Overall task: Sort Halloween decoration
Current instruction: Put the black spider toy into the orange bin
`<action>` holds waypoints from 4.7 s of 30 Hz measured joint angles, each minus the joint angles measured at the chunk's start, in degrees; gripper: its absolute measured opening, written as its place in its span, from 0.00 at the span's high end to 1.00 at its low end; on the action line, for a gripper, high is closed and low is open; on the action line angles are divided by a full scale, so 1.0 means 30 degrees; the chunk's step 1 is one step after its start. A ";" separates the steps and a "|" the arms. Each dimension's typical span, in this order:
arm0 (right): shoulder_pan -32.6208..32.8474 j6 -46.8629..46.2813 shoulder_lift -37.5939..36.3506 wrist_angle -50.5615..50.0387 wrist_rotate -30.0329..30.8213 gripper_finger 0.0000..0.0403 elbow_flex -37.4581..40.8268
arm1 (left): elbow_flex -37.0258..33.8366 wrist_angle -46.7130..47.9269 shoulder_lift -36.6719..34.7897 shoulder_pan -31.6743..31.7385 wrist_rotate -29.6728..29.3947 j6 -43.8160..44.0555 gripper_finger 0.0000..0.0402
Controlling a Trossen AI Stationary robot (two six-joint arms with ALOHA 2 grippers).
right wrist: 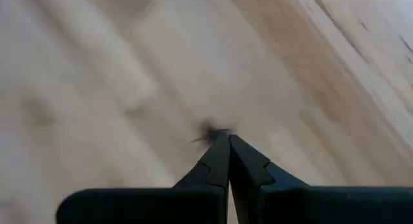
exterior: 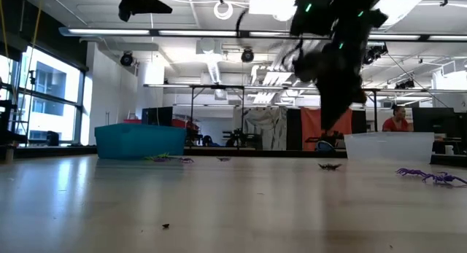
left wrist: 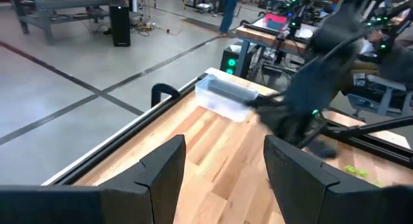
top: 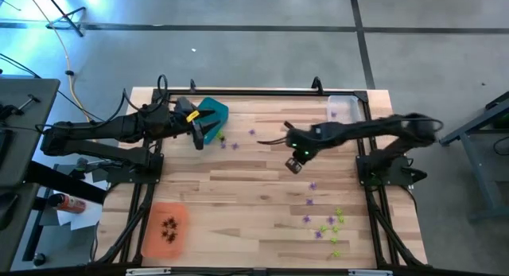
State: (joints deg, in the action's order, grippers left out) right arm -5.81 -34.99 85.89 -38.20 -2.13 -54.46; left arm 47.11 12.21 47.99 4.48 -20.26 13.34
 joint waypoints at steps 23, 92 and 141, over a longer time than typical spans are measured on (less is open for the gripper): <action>0.0969 0.7675 0.2170 0.2421 -0.0759 0.55 0.1138 | 0.0000 0.0000 0.0000 -0.0003 -0.0338 0.0000 0.51; 0.1183 1.4617 -0.2381 0.5915 -0.1174 1.00 -0.3503 | -0.0007 -0.8556 0.7368 -0.0056 0.7104 -0.7279 0.51; 0.0936 1.2690 -0.0921 0.8530 -0.5238 1.00 -0.4326 | 0.0000 -1.1734 1.0040 -0.1300 0.9569 -1.2094 0.64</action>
State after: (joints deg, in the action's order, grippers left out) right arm -3.01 3.08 83.12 -12.61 -17.85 -67.44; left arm 47.11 -23.00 78.11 0.58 8.45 -22.94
